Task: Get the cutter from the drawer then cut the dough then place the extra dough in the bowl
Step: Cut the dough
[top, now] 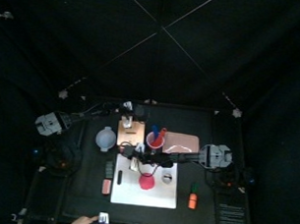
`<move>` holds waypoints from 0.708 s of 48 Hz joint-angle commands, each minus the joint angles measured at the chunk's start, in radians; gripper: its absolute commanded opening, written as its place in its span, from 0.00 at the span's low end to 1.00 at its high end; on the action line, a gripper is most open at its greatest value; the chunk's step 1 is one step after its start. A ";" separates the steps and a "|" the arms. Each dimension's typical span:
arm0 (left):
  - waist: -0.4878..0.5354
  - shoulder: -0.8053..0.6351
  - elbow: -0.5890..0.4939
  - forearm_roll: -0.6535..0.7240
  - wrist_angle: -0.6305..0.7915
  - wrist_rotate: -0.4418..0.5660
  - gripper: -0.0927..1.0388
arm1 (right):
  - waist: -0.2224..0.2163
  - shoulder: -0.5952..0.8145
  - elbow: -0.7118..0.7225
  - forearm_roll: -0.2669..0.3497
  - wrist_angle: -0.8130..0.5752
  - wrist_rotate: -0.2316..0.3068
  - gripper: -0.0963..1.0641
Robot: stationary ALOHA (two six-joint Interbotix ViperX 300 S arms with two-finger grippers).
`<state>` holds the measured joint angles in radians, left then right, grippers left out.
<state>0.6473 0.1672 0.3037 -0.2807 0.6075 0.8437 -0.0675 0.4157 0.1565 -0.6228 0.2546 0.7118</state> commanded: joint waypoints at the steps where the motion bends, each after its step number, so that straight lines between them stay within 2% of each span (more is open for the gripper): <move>1: -0.006 -0.002 -0.051 0.017 0.006 0.000 0.51 | -0.008 -0.054 -0.020 -0.002 0.000 0.003 0.18; 19: -0.025 0.003 -0.048 0.015 0.011 0.000 0.51 | -0.011 -0.052 -0.025 -0.026 0.000 0.003 0.18; 34: -0.034 0.003 -0.048 0.017 0.015 0.002 0.51 | -0.037 -0.049 -0.037 -0.041 -0.002 0.003 0.18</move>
<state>0.6259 0.1841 0.2777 -0.2638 0.6213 0.8437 -0.0890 0.4157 0.1473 -0.6565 0.2577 0.7133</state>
